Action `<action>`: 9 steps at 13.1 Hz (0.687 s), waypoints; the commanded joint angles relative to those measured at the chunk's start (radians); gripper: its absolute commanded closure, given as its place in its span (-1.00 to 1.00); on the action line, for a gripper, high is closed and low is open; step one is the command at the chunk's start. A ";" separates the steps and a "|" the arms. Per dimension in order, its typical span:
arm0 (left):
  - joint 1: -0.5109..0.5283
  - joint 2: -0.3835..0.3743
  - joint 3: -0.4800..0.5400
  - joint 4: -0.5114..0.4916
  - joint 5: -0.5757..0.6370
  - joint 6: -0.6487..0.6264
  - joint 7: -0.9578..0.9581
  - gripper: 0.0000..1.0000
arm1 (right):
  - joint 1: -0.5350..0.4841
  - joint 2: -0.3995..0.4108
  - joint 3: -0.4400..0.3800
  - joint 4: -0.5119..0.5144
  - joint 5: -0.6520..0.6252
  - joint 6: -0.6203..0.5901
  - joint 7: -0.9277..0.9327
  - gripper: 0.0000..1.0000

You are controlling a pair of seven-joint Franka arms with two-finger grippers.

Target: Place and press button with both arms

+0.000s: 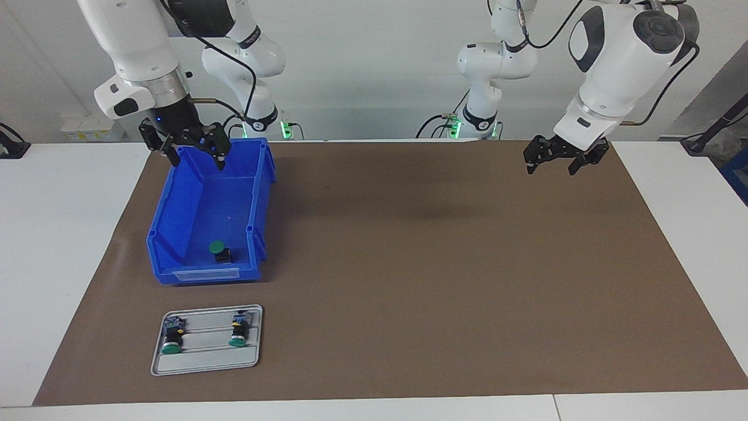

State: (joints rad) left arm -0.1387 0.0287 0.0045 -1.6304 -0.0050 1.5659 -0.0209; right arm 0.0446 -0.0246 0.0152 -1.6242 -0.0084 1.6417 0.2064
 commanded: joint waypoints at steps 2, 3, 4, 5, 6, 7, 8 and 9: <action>0.005 -0.030 -0.003 -0.037 0.014 0.019 0.004 -1.00 | -0.011 -0.031 -0.001 -0.042 0.007 -0.006 -0.024 -0.99; 0.005 -0.030 -0.003 -0.036 0.014 0.019 0.004 -1.00 | -0.011 -0.035 -0.001 -0.048 0.007 -0.006 -0.024 -0.99; 0.005 -0.030 -0.003 -0.036 0.014 0.019 0.004 -1.00 | -0.012 -0.035 -0.001 -0.048 0.008 -0.006 -0.034 -0.99; 0.005 -0.030 -0.003 -0.037 0.014 0.019 0.004 -1.00 | -0.012 -0.037 -0.003 -0.052 0.008 -0.008 -0.063 -0.99; 0.005 -0.030 -0.003 -0.037 0.014 0.019 0.004 -1.00 | -0.018 -0.040 -0.003 -0.063 0.007 -0.011 -0.093 -0.99; 0.005 -0.030 -0.003 -0.037 0.014 0.019 0.004 -1.00 | -0.020 -0.041 -0.003 -0.065 0.007 -0.013 -0.108 -0.99; 0.005 -0.030 -0.003 -0.037 0.014 0.019 0.004 -1.00 | -0.020 -0.043 -0.003 -0.068 0.007 -0.013 -0.110 -1.00; 0.005 -0.030 -0.003 -0.037 0.014 0.019 0.004 -1.00 | -0.022 -0.046 -0.003 -0.072 0.007 -0.013 -0.110 -0.99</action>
State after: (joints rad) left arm -0.1387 0.0287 0.0045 -1.6304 -0.0050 1.5659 -0.0209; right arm 0.0347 -0.0348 0.0109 -1.6573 -0.0085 1.6314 0.1260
